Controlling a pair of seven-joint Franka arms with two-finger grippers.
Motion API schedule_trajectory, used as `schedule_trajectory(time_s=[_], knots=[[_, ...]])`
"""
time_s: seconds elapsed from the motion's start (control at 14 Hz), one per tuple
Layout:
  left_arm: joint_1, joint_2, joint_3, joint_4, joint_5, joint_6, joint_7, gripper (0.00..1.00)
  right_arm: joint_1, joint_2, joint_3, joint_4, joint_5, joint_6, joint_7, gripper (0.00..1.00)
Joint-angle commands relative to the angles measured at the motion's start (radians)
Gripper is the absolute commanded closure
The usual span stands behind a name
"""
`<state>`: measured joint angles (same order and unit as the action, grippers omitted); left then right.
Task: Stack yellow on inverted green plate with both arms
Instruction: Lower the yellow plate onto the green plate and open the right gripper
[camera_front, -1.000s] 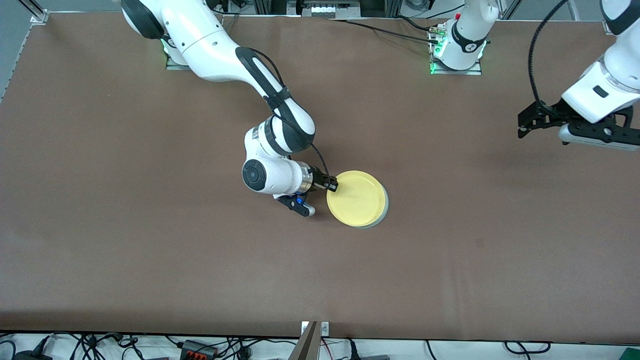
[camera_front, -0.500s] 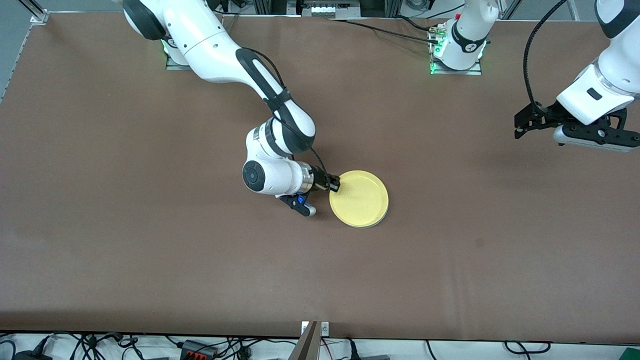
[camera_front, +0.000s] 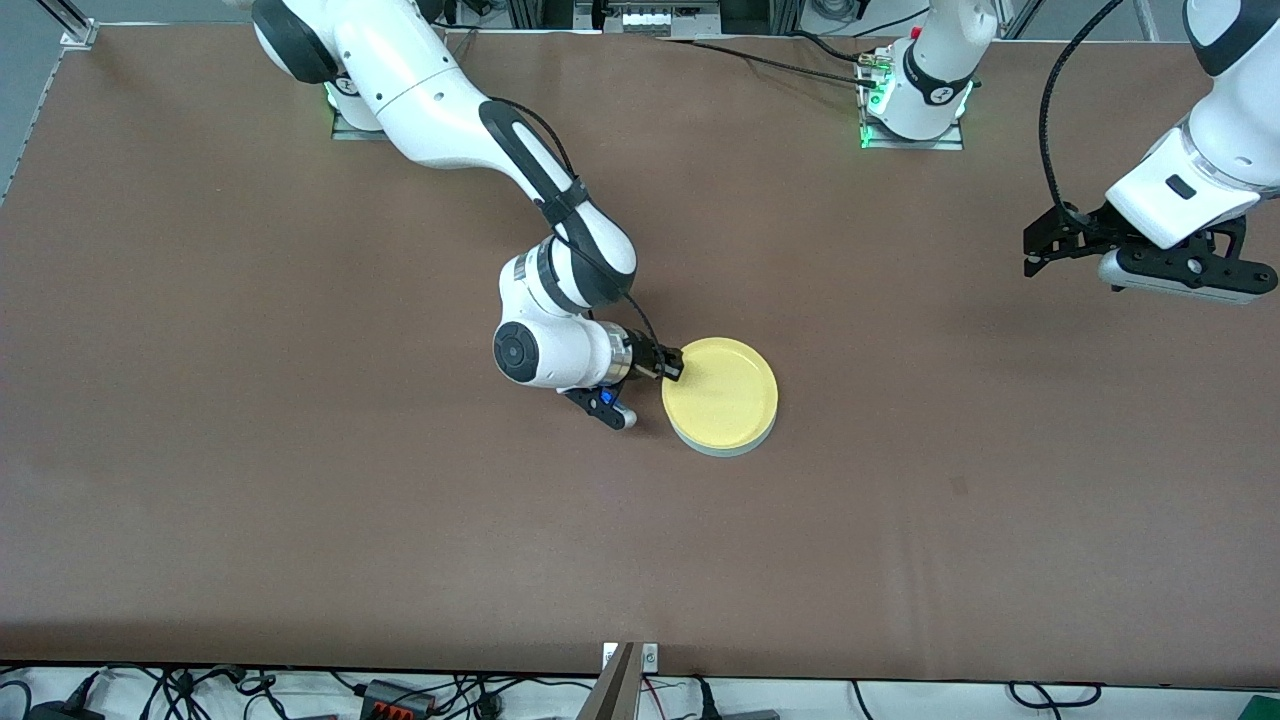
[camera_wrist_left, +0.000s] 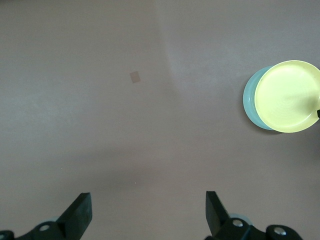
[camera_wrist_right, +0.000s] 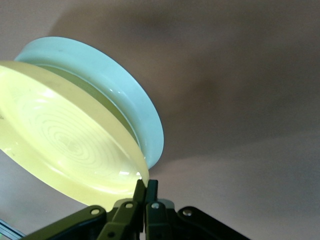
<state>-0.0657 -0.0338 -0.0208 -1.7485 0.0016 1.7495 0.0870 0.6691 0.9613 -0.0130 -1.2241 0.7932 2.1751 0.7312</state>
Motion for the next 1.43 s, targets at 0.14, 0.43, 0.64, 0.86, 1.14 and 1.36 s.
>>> schedule_trajectory(time_s=[0.14,0.43,0.64,0.86,1.14,1.36], knots=[[-0.005,-0.008,0.001,0.004,0.0,-0.008,0.014,0.0,0.001,0.025,0.004,0.035,0.018,0.003,0.013,1.0],[-0.005,-0.008,0.001,0.004,0.0,-0.01,0.014,0.0,0.001,0.024,0.002,0.035,0.017,0.003,0.016,0.69],[-0.005,-0.008,0.001,0.004,0.0,-0.01,0.016,0.0,0.0,0.01,0.001,0.038,0.014,-0.003,0.027,0.0],[-0.005,-0.008,0.001,0.006,0.0,-0.022,0.016,0.0,0.001,-0.025,-0.024,0.037,-0.026,-0.017,0.034,0.0],[-0.005,-0.008,0.001,0.006,0.0,-0.024,0.019,0.0,-0.025,-0.131,-0.099,0.037,-0.259,-0.203,0.025,0.0],[-0.005,-0.008,0.001,0.006,0.0,-0.024,0.016,0.0,-0.031,-0.219,-0.189,0.037,-0.426,-0.352,-0.037,0.0]])
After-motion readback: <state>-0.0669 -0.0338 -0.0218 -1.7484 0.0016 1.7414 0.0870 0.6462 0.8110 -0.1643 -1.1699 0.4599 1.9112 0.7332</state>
